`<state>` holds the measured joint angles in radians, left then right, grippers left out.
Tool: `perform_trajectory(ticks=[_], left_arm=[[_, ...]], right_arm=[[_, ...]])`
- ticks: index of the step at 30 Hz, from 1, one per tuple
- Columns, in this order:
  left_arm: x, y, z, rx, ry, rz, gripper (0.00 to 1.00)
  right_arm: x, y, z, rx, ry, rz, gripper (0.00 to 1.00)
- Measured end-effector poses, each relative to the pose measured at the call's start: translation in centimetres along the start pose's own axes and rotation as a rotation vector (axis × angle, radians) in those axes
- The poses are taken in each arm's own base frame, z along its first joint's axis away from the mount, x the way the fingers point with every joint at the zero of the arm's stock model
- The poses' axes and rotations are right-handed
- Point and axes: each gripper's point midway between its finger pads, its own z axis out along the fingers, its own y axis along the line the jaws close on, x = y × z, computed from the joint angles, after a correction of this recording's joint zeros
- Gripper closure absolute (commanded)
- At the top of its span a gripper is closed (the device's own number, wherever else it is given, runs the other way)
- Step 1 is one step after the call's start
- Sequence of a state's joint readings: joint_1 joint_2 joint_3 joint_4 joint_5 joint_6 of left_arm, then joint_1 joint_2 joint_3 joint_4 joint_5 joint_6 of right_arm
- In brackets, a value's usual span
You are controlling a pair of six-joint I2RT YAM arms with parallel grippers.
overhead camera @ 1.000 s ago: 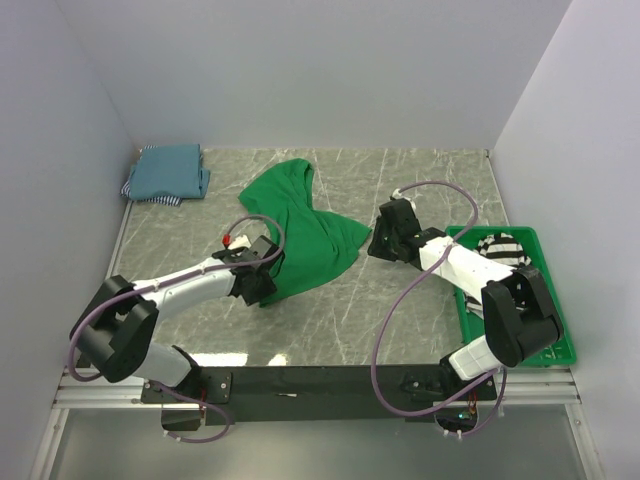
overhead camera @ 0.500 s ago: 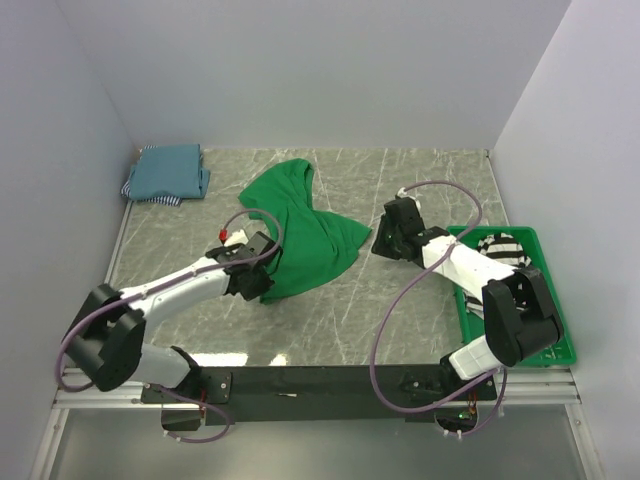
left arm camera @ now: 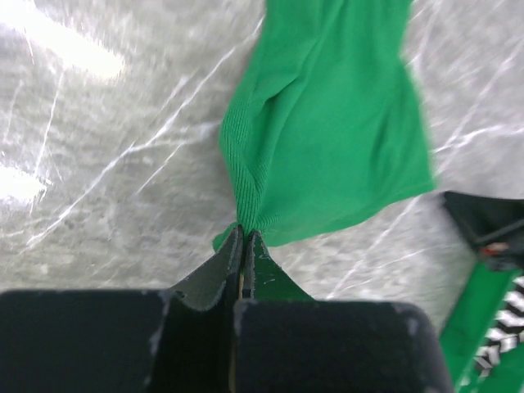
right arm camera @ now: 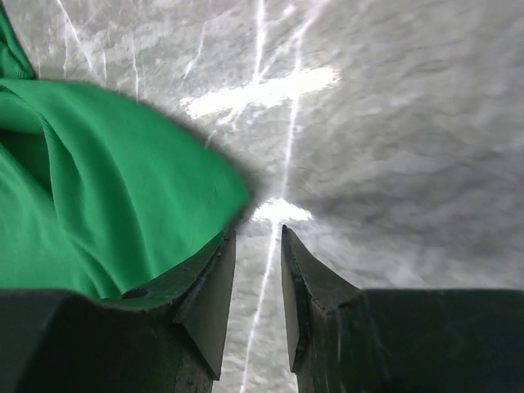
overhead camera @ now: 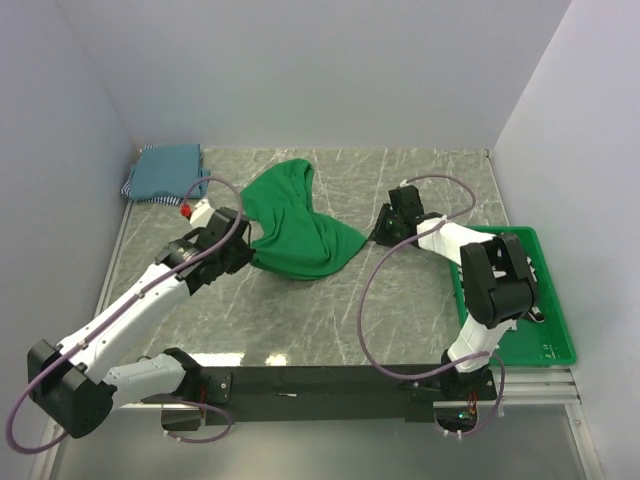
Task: Fold and stack the tank tops
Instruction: Flatten the tank top out
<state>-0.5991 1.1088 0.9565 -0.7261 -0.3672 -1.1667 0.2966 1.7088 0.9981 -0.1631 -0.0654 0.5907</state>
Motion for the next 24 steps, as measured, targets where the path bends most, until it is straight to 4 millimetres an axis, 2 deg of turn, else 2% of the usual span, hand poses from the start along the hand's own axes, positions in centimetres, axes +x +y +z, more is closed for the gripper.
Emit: perform_trajectory(ticks=[6,11,14,16,21,24], left_arm=[[-3.8,-1.8,-2.5,0.066,-0.079,-0.055,0.99],[-6.4,-3.7,-4.6,0.126,-0.136,-0.073,0.99],[-6.9,-4.1,-5.0,0.139,-0.146,-0.069,0.99],[-6.9,-4.1,-5.1,0.138,-0.147,-0.064,0.99],[-6.9,-3.8,-5.1,0.125,-0.143,-0.052,0.99],[-6.9,-3.7,-5.2,0.121,-0.143,-0.046,0.99]], right_arm=[[1.0,0.9,1.4,-0.055,0.045,0.028,0.63],[1.4,2.2,1.5,-0.127,0.063,0.050,0.62],[2.4,2.6,1.6,-0.157,0.076,0.057,0.60],[4.2,2.9,1.7,-0.169,0.105,0.050,0.59],[6.6,5.4,1.4,-0.245,0.123,0.006,0.55],[7.8,6.0,1.0,-0.272,0.129,-0.006,0.55]])
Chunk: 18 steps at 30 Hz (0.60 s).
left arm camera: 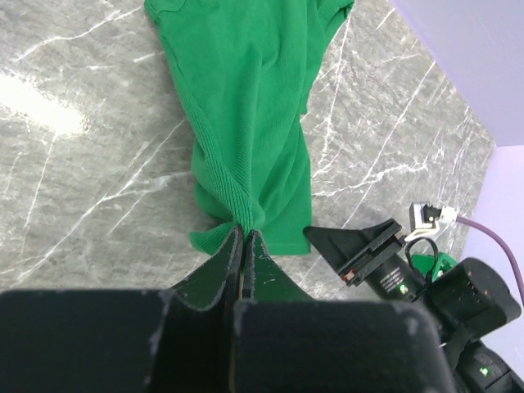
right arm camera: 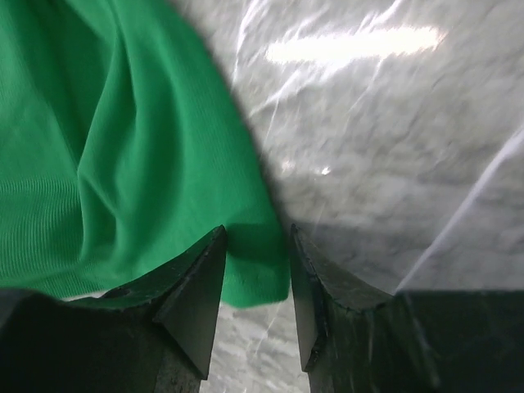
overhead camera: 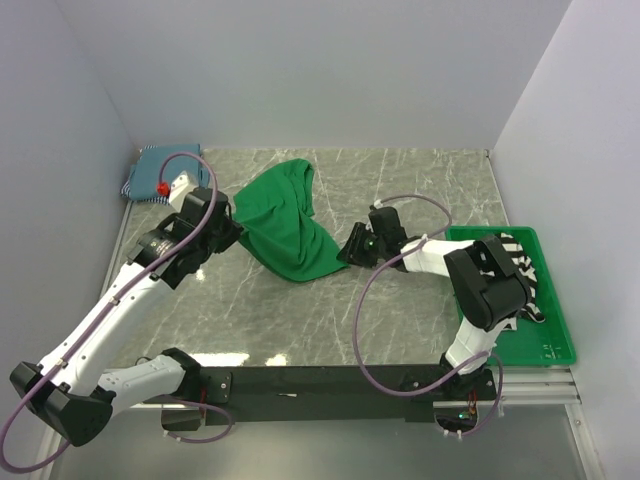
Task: Fold and stack the tank tops
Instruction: Flatten the tank top out
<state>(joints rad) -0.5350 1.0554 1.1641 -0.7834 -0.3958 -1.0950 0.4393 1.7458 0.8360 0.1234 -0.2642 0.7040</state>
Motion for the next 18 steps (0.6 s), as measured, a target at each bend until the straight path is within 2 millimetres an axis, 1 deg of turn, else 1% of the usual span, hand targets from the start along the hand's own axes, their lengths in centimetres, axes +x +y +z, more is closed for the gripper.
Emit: perform_trajectory(ticks=[3,10,18], left_arm=[[-0.2,0.0,-0.1,0.000,-0.003,0.000,0.99],[-0.6,-0.3,-0.4,0.008,-0.010,0.000,0.99],[-1.2,-0.9,-0.8,0.024,-0.020,-0.005,1.00]], right_arm=[[0.9,0.4,-0.2,-0.015,0.007,-0.004,0.56],[2.0,1.2,0.1,-0.009,0.012,-0.027,0.59],[2.3,1.2,-0.1,0.005,-0.002,-0.019,0.56]])
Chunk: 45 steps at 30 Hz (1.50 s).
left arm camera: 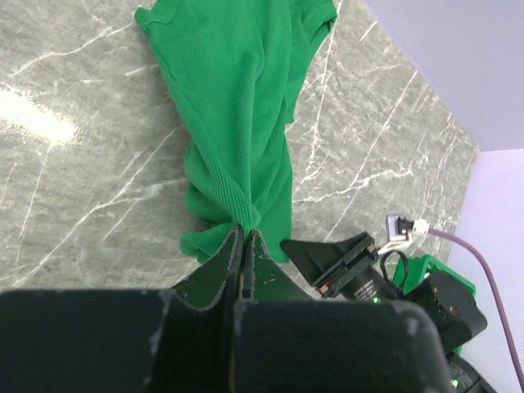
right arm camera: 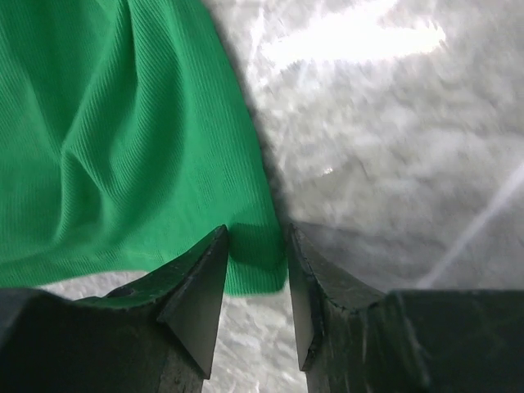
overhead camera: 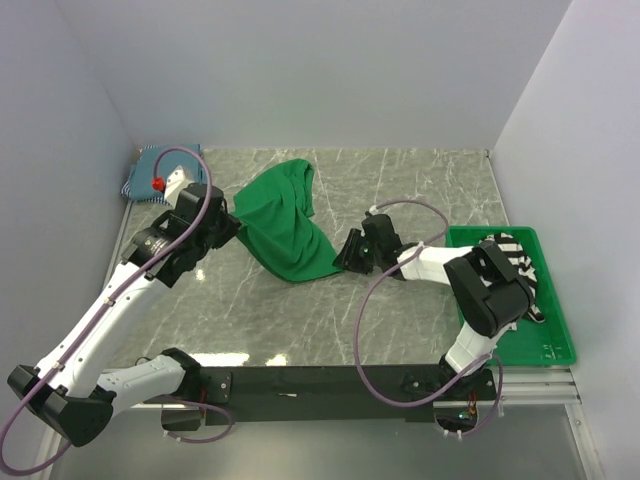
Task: Fold and stack the tank tops
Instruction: Flatten the tank top out
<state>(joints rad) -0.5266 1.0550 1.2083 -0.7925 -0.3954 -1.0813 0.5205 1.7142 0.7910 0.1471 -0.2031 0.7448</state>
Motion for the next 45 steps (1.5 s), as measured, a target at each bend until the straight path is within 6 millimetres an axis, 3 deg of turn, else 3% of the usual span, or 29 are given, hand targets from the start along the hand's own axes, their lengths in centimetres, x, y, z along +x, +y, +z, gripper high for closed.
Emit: perform_trajectory(ticks=[10,16,29,31,34,37,41,43,45], left_arm=[[-0.1,0.0,0.0,0.001,-0.001,0.002,0.99],[-0.1,0.0,0.0,0.002,0.000,0.003,1.00],[0.1,-0.2,-0.1,0.009,0.009,0.009,0.99],[0.1,-0.2,-0.1,0.011,0.012,0.013,0.99],[0.3,-0.3,-0.1,0.019,0.022,0.019,1.00],[0.2,-0.5,-0.2,0.027,0.021,0.019,0.99],[-0.5,-0.8,-0.8,0.040,0.006,0.022,0.99],[-1.4,-1.5,-1.4,0.062,-0.014,0.017,1.00],[-2.6,-2.3,-2.5,0.093,-0.045,0.003,0.99]], right_arm=[[1.5,-2.0,-2.7,0.040,-0.057,0.065,0.53],[1.3,-2.2,-2.4,0.057,-0.061,0.082,0.61],[1.8,0.4,-0.5,0.109,-0.028,-0.001,0.62],[1.8,0.5,-0.3,0.130,-0.027,-0.015,0.72],[1.6,0.2,-0.1,0.162,-0.027,-0.035,0.96],[1.6,-0.2,-0.3,0.187,-0.026,-0.043,1.00],[0.7,-1.5,-2.5,0.260,-0.035,-0.063,1.00],[-1.5,-1.1,-5.5,0.268,-0.089,-0.063,1.00],[-5.4,1.2,-9.7,0.220,-0.203,-0.061,1.00]])
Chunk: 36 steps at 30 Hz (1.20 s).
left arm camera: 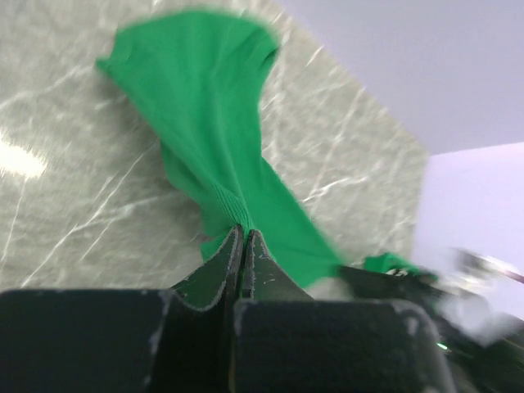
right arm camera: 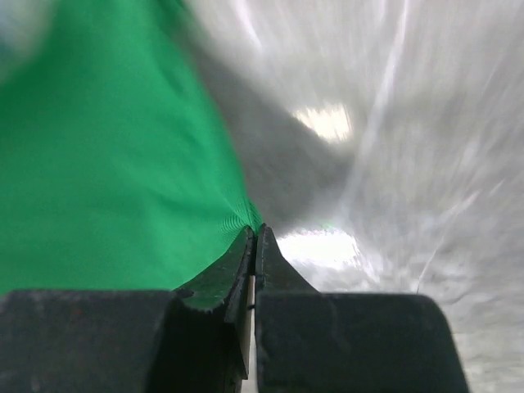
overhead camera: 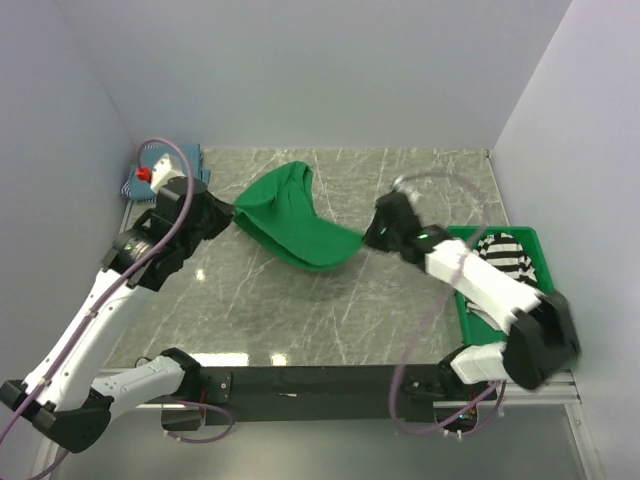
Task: Fold and stack the tank tops
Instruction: Flatten the tank top out
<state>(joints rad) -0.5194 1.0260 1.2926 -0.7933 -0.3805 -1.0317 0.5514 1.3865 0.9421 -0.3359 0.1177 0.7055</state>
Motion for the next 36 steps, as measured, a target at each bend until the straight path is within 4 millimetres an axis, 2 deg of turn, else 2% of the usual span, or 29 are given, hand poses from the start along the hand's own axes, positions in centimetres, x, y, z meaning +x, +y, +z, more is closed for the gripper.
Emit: perform_trajectory(ticks=[1,3,5,7,8,10,12,14,16,19,22,26,28,29,32,34,36], left_arm=[[-0.7,-0.4,-0.7,0.018,-0.019,-0.008,0.99],[-2.2,-1.2,-2.0,0.051,-0.055,-0.023,0.99],[-4.2,-2.3,-4.0,0.096,-0.105,-0.041,0.99],[-6.3,-3.4,-6.3,0.155,-0.158,-0.067,0.99],[-7.5,-4.0,-7.8,0.190,-0.188,-0.083,1.00],[-9.5,-4.8,-10.2,0.249,-0.243,-0.107,0.99],[-11.4,-5.6,-12.7,0.308,-0.298,-0.137,0.99],[-13.0,-6.4,-14.6,0.360,-0.346,-0.165,1.00],[-14.2,-7.2,-15.6,0.401,-0.384,-0.185,0.99],[-14.7,-8.0,-14.9,0.410,-0.403,-0.195,1.00],[-14.3,-9.0,-12.1,0.388,-0.408,-0.194,1.00],[-13.9,-10.2,-7.1,0.339,-0.422,-0.182,0.99],[-14.2,-10.7,-3.9,0.309,-0.436,-0.176,0.99],[-14.7,-10.9,-2.3,0.301,-0.448,-0.180,0.99],[-16.6,-11.7,2.6,0.288,-0.450,-0.179,1.00],[-17.9,-12.6,5.2,0.302,-0.440,-0.176,0.99],[-19.3,-13.5,7.4,0.321,-0.428,-0.170,1.00]], right_arm=[[-2.4,0.8,-2.0,-0.031,-0.061,0.008,1.00],[-9.0,3.4,-8.4,-0.127,-0.250,0.030,1.00],[-13.7,5.7,-14.9,-0.228,-0.407,0.039,1.00],[-17.1,7.3,-21.8,-0.324,-0.544,0.043,1.00],[-18.3,7.8,-25.3,-0.369,-0.605,0.041,1.00],[-19.8,8.3,-30.1,-0.425,-0.688,0.036,1.00],[-20.7,8.4,-33.9,-0.460,-0.748,0.029,1.00],[-21.5,8.6,-37.0,-0.491,-0.800,0.020,1.00],[-22.3,8.9,-38.6,-0.502,-0.829,0.009,1.00],[-23.3,9.5,-37.9,-0.481,-0.825,-0.018,1.00],[-24.4,9.7,-34.2,-0.433,-0.773,-0.042,1.00],[-26.7,10.2,-27.2,-0.391,-0.674,-0.059,1.00],[-28.1,11.1,-22.9,-0.386,-0.612,-0.068,1.00],[-28.9,11.3,-20.7,-0.378,-0.581,-0.066,1.00],[-31.3,11.9,-16.5,-0.380,-0.536,-0.059,1.00],[-33.6,12.6,-15.6,-0.397,-0.546,-0.052,1.00],[-35.7,13.1,-16.3,-0.425,-0.586,-0.046,1.00]])
